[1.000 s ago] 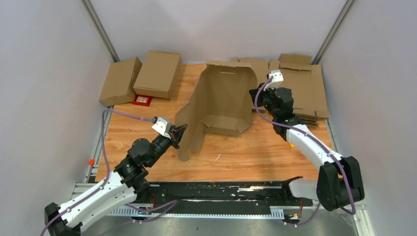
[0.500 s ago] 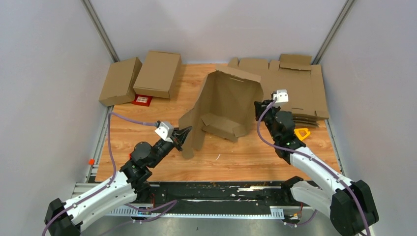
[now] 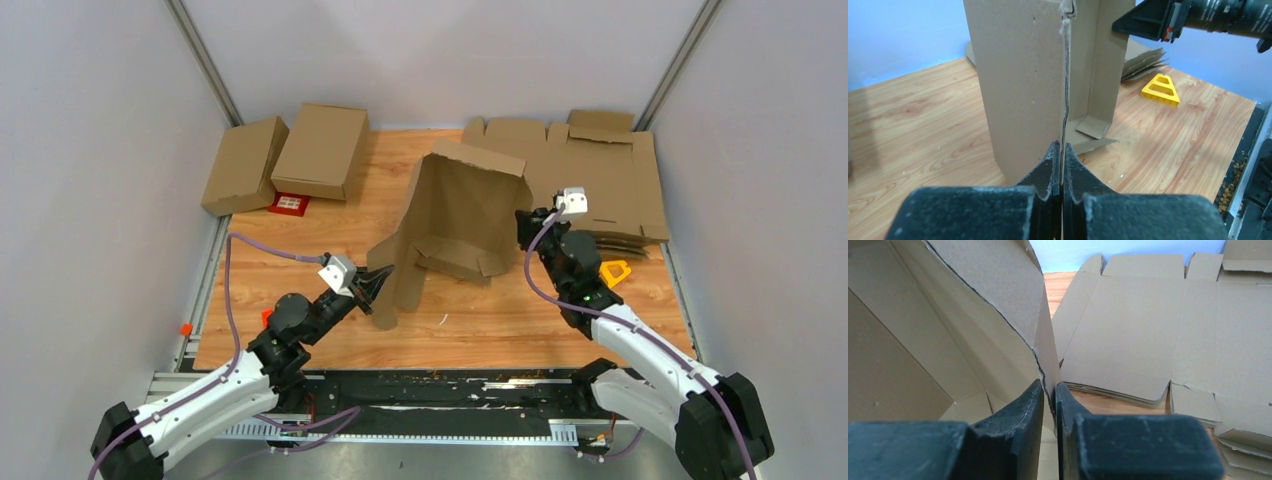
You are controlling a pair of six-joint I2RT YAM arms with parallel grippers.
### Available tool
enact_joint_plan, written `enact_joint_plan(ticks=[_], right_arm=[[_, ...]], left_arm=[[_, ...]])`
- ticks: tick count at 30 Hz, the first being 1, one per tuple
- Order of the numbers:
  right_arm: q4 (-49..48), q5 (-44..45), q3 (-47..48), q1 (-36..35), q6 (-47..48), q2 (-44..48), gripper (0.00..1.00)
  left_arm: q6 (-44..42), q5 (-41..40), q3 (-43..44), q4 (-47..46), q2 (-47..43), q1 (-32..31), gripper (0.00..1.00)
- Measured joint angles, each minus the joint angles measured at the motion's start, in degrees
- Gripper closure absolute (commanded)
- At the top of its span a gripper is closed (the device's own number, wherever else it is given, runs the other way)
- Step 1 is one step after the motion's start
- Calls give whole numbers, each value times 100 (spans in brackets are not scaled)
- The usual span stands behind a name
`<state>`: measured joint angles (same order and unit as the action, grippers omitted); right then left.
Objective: Fold the paper box
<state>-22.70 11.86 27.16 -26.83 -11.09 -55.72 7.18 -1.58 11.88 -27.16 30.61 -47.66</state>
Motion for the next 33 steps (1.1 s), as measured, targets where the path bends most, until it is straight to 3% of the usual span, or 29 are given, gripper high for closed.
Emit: enact_joint_plan(ticks=[5, 11, 16, 22, 26, 33], right_arm=[[11, 66, -13, -2, 33, 201, 82], [9, 44, -11, -2, 116, 144, 33], [9, -87, -11, -4, 129, -238, 13], [7, -378, -11, -4, 114, -787, 14], [-122, -953, -11, -4, 92, -1338, 0], [-271, -1543, -9, -142, 96, -2004, 0]], left_arm=[[-2, 11, -144, -168, 17, 0, 100], [0, 20, -144, -190, -17, 0, 100], [-7, 50, -144, -166, -13, 0, 100], [-9, 114, -142, -125, -11, 0, 100], [4, 116, -142, -105, -46, 0, 100], [116, 205, -142, -146, -33, 0, 100]])
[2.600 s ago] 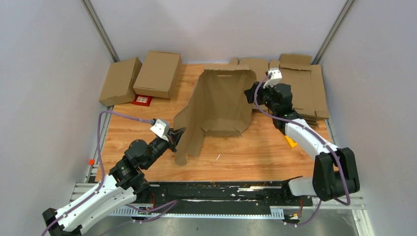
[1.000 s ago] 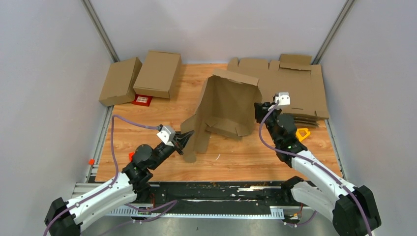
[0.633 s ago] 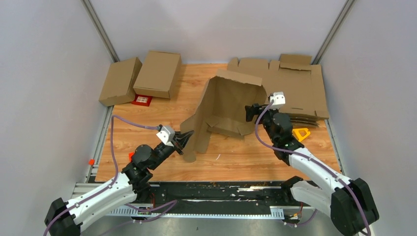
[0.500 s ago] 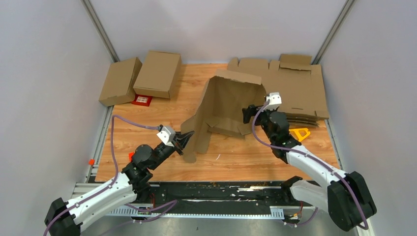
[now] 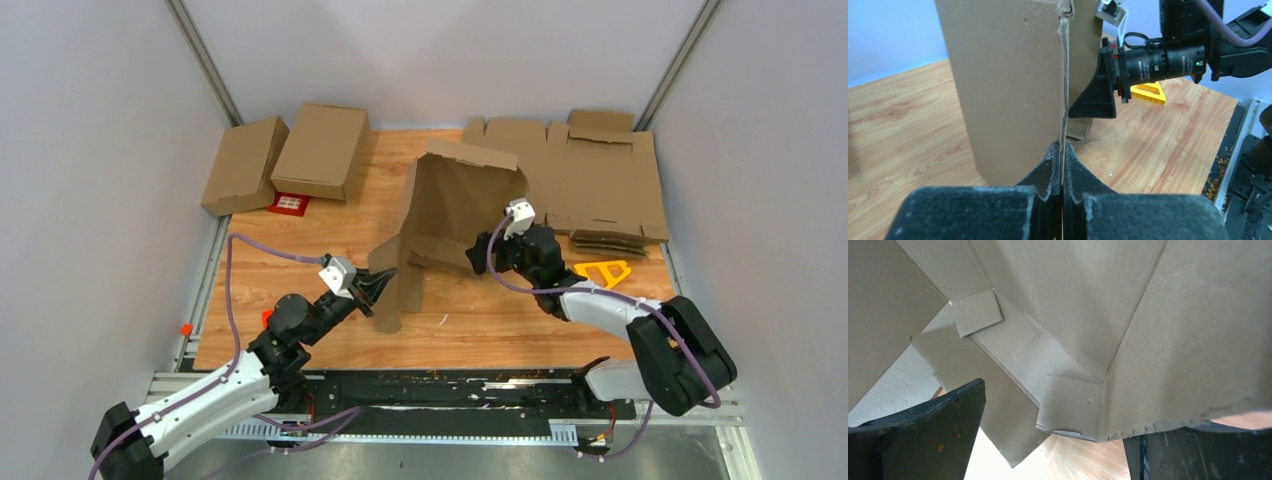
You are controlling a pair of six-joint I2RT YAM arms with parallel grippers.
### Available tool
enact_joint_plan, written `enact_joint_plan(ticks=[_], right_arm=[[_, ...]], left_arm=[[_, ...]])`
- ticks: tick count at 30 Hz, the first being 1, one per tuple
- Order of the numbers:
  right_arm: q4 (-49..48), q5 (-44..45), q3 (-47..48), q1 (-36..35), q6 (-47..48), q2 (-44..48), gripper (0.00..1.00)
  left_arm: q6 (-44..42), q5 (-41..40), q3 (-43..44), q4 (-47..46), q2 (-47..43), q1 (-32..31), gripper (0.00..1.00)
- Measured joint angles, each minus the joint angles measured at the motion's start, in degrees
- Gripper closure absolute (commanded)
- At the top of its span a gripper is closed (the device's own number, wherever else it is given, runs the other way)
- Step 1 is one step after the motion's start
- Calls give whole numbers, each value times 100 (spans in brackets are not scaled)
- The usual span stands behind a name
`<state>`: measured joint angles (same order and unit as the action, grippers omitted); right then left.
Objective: Fold the paper box
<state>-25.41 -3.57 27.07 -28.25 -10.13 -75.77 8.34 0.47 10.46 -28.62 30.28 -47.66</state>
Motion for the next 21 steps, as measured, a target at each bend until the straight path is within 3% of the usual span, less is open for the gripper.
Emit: enact_joint_plan(ticks=[12, 21], right_arm=[[-39, -247, 144, -323, 46, -389, 2], [-796, 527, -765, -387, -343, 560, 5]], left_arm=[[79, 223, -2, -122, 157, 0, 100], [74, -22, 0, -52, 116, 0, 100]])
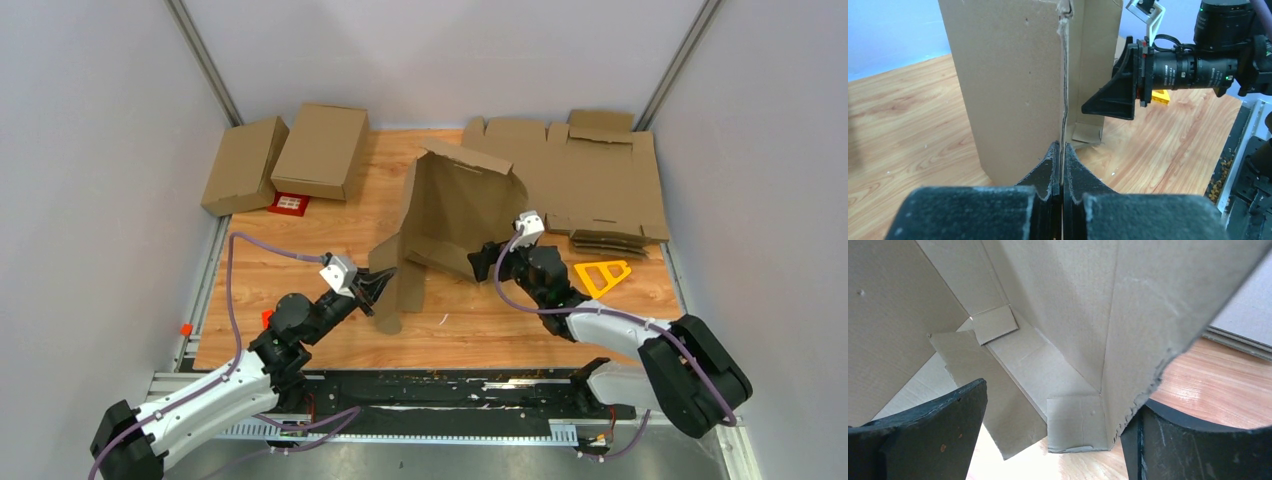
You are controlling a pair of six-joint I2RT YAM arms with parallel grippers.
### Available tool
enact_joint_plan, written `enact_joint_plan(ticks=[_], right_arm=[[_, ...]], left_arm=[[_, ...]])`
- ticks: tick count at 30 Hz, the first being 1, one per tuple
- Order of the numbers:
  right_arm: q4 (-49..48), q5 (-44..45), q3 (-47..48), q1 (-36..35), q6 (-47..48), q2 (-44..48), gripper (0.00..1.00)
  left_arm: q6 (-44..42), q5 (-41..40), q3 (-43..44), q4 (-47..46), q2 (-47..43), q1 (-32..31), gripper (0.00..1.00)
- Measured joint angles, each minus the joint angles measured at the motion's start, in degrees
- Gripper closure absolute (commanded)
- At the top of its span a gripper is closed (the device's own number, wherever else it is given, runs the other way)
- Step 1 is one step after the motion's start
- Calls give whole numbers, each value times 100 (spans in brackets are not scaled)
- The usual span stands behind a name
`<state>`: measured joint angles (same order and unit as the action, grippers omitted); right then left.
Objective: Fold the paper box
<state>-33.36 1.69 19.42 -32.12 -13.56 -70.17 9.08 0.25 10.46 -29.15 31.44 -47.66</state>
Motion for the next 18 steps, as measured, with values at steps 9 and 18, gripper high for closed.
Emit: enact_joint_plan(ticks=[9, 18], right_arm=[[-151, 627, -17, -632, 15, -146, 13], [243, 1440, 505, -1040, 98, -669, 0]], left_arm=[[2, 0, 11, -26, 140, 0, 100], [2, 37, 24, -28, 173, 0, 100]])
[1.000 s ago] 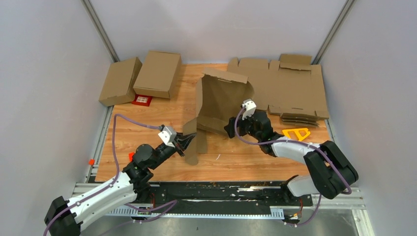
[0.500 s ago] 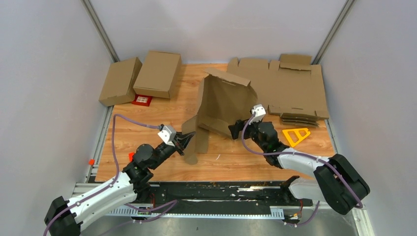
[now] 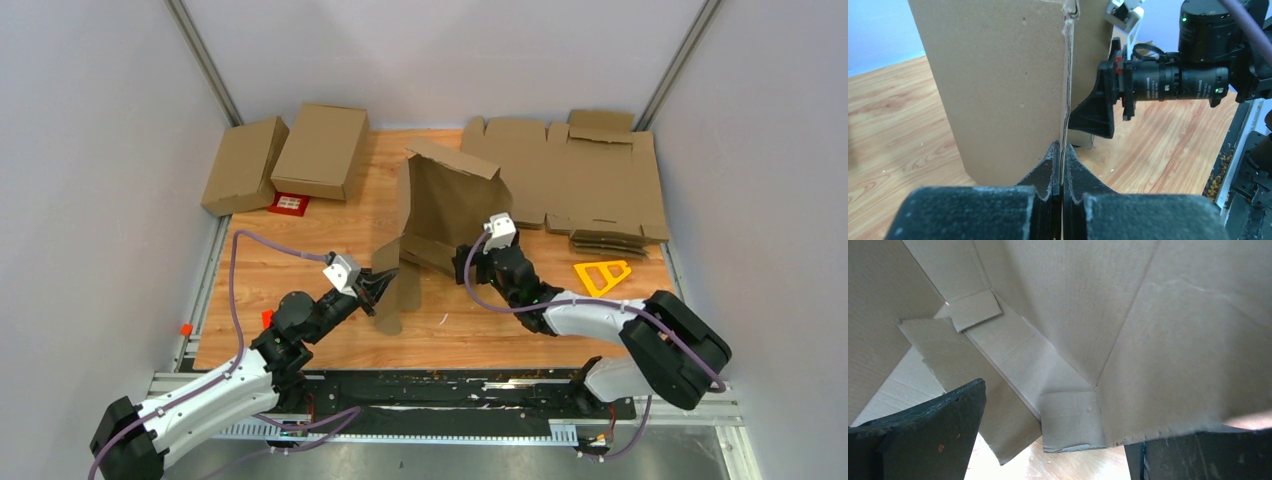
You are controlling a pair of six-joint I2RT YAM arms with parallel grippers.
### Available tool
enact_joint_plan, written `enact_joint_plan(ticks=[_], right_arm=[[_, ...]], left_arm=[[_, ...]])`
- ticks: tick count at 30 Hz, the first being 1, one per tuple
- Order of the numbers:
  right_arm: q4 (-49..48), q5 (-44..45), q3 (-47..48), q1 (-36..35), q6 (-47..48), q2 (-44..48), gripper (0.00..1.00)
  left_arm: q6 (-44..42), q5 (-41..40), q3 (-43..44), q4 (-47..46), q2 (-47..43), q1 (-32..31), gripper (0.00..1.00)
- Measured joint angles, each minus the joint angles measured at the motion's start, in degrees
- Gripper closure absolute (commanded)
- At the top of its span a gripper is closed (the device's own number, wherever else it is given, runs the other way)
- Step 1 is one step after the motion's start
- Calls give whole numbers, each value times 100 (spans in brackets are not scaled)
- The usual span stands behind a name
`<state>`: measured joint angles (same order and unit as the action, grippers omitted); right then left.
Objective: Fold the paper box
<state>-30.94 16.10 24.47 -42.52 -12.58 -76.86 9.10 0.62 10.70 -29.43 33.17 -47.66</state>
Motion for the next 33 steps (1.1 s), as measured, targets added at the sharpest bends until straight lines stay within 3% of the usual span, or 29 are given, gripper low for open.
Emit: enact_joint_plan(ticks=[13, 21, 29, 33], right_arm=[[1462, 1040, 896, -1034, 369, -981, 0], [1707, 1036, 1141, -1069, 437, -1196, 0], [1805, 876, 1126, -1043, 439, -1150, 0], [1681, 315, 844, -780, 361, -841, 9]], left_arm=[[-2, -68, 2, 136, -59, 2, 100], [101, -160, 2, 398, -345, 2, 100], [667, -317, 280, 1537, -1132, 2, 100], [953, -326, 501, 1956, -1178, 2, 100]])
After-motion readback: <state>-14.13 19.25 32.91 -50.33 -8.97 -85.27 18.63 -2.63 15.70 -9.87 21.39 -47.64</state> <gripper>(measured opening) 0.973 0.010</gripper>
